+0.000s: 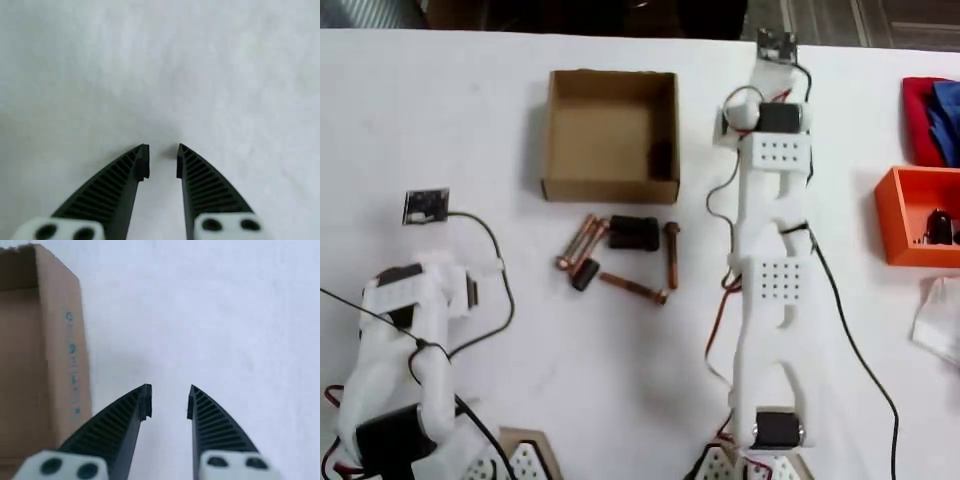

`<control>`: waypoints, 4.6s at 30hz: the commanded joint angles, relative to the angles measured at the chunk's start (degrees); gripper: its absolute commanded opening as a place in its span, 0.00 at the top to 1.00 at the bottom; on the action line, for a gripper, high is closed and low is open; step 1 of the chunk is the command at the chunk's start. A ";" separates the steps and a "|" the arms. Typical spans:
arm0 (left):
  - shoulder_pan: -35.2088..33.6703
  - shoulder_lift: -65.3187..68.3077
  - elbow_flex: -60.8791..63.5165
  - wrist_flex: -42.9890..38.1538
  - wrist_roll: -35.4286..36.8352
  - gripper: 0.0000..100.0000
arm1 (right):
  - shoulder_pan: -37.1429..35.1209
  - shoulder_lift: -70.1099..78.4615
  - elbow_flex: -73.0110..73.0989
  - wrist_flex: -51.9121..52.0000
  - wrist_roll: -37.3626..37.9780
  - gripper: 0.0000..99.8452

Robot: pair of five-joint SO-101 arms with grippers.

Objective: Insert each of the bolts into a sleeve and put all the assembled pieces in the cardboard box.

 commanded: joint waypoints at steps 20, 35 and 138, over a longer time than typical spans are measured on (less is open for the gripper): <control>-10.29 0.09 -3.47 0.18 9.23 0.88 | -14.20 -54.29 59.43 6.46 6.15 0.88; -26.55 0.53 -4.18 -2.02 27.60 0.88 | -37.85 -47.96 69.45 -3.12 -19.34 0.88; -14.51 0.62 -13.23 8.88 1.05 0.88 | -25.54 -90.33 114.02 -27.47 12.22 0.98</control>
